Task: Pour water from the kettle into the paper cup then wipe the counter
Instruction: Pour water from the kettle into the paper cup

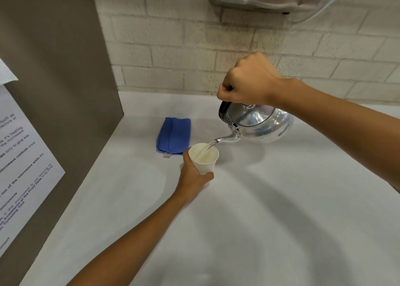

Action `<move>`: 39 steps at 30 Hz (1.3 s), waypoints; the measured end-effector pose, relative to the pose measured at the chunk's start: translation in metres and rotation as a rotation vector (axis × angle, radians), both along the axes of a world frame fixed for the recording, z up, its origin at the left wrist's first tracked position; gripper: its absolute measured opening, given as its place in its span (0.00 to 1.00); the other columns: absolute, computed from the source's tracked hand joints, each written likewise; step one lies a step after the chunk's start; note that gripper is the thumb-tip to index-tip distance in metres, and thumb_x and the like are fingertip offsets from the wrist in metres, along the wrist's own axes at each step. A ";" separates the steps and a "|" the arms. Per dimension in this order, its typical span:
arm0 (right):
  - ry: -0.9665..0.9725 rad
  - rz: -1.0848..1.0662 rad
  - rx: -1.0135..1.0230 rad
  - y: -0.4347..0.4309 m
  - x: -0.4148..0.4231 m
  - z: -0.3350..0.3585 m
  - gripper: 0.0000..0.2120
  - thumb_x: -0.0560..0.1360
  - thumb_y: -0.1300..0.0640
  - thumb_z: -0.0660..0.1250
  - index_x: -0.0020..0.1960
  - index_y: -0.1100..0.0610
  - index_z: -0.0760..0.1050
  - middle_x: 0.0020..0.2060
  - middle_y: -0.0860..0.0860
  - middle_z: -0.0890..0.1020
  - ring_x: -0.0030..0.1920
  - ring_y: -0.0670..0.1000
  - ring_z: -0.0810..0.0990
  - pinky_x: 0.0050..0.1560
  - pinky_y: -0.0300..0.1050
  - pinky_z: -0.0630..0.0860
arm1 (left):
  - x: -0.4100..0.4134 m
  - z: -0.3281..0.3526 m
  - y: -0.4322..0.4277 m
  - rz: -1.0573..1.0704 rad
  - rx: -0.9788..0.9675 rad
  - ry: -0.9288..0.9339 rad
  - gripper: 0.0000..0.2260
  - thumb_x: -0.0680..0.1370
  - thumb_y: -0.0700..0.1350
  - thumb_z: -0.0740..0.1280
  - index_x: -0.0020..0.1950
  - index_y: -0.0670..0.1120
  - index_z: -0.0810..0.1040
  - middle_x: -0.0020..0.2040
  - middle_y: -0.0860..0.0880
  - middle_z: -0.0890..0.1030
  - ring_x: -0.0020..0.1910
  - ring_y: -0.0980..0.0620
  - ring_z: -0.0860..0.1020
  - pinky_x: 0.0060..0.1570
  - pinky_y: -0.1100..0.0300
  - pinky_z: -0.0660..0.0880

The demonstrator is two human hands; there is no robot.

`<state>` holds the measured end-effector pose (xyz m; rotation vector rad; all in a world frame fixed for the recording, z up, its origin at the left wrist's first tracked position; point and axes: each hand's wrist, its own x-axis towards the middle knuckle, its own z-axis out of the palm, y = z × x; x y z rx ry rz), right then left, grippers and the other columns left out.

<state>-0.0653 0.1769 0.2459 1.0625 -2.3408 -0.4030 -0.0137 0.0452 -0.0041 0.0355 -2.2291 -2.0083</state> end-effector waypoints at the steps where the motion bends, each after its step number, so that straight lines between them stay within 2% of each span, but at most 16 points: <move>1: -0.001 0.002 0.002 0.000 0.001 0.000 0.17 0.69 0.58 0.57 0.24 0.57 0.56 0.19 0.49 0.53 0.24 0.49 0.51 0.29 0.37 0.50 | 0.000 0.000 0.000 0.001 0.000 0.003 0.35 0.65 0.34 0.74 0.59 0.56 0.57 0.55 0.55 0.67 0.50 0.58 0.70 0.35 0.82 0.68; 12: 0.009 0.007 0.004 0.003 0.000 0.002 0.17 0.68 0.58 0.57 0.23 0.58 0.58 0.19 0.48 0.53 0.24 0.50 0.54 0.29 0.36 0.51 | -0.001 0.000 0.001 0.014 -0.023 0.012 0.35 0.65 0.34 0.74 0.60 0.53 0.56 0.57 0.52 0.66 0.53 0.53 0.68 0.35 0.83 0.67; 21: 0.016 0.002 0.019 0.004 0.000 0.005 0.16 0.69 0.58 0.56 0.23 0.59 0.58 0.19 0.49 0.54 0.24 0.50 0.54 0.28 0.37 0.52 | 0.000 0.000 0.001 0.010 -0.010 0.010 0.35 0.65 0.33 0.74 0.59 0.55 0.56 0.54 0.56 0.67 0.49 0.60 0.70 0.36 0.82 0.68; 27: 0.018 -0.014 0.029 0.003 -0.001 0.006 0.18 0.68 0.58 0.57 0.23 0.57 0.55 0.19 0.49 0.54 0.23 0.50 0.53 0.28 0.37 0.52 | -0.002 0.000 0.001 0.017 -0.020 0.008 0.35 0.65 0.34 0.74 0.61 0.53 0.56 0.57 0.52 0.66 0.53 0.53 0.68 0.35 0.83 0.68; 33: 0.025 -0.022 0.040 0.003 0.000 0.006 0.19 0.68 0.58 0.56 0.23 0.57 0.53 0.19 0.50 0.55 0.23 0.50 0.54 0.28 0.37 0.52 | 0.000 -0.001 0.000 0.012 -0.004 0.002 0.35 0.64 0.34 0.74 0.58 0.56 0.56 0.54 0.55 0.67 0.50 0.61 0.70 0.36 0.82 0.68; 39: 0.018 -0.031 0.036 0.001 0.003 0.007 0.19 0.69 0.58 0.57 0.23 0.58 0.54 0.19 0.50 0.55 0.22 0.49 0.53 0.28 0.37 0.52 | 0.000 0.000 0.000 0.009 -0.004 -0.002 0.35 0.65 0.34 0.74 0.59 0.56 0.56 0.52 0.58 0.67 0.49 0.62 0.70 0.35 0.82 0.68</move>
